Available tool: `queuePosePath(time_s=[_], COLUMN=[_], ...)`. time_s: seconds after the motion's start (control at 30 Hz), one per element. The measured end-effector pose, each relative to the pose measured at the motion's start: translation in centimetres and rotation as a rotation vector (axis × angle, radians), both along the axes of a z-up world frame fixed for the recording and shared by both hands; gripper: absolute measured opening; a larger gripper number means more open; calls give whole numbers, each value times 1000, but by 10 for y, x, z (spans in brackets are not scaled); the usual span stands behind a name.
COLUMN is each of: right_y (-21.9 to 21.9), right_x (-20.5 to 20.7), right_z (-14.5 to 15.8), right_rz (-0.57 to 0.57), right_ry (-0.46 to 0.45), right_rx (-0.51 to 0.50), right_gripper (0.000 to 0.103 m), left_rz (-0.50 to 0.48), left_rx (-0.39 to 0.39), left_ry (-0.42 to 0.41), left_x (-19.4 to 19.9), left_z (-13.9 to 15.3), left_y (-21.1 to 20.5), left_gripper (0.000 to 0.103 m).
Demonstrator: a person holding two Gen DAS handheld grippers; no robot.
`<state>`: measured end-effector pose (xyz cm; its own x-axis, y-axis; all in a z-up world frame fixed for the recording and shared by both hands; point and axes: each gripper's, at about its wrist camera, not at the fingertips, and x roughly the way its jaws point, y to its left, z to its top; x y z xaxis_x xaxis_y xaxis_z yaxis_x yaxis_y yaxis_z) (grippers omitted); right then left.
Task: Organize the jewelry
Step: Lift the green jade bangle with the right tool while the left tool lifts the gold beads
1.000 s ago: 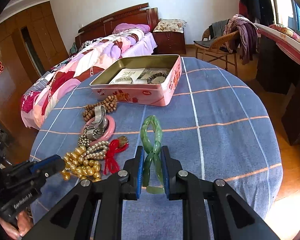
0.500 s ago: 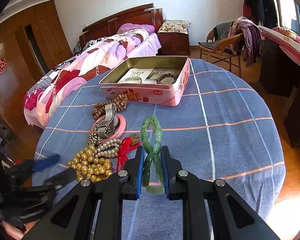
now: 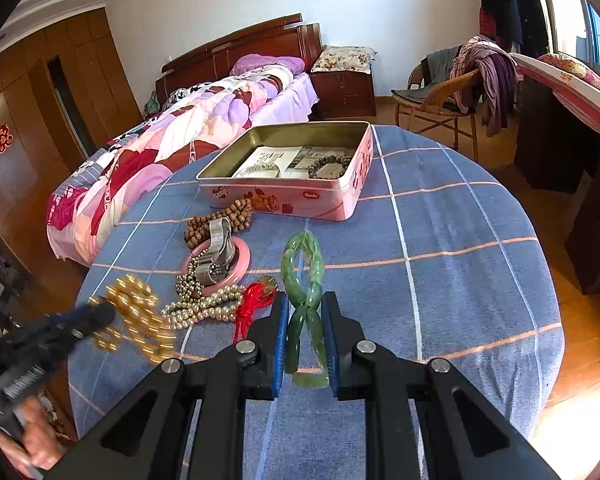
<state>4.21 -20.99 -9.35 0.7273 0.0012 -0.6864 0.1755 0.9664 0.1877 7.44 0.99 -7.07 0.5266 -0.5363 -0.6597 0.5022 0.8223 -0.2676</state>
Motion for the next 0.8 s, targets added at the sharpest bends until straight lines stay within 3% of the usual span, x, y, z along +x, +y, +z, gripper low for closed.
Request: queuePosePath(time_s=[0.17,0.8], right_y=[4,6], right_x=[0,1], right_z=[1,14], right_rz=[10,10], right_ry=[-3,-42], right_rx=[-1,-2], right_gripper=[17,17], left_rz=[17,32], left_rx=[-116,-92], left_ry=[21,-30], left_x=[7,8], left_z=[10,25], left_y=[16,5], left_gripper=[11,11])
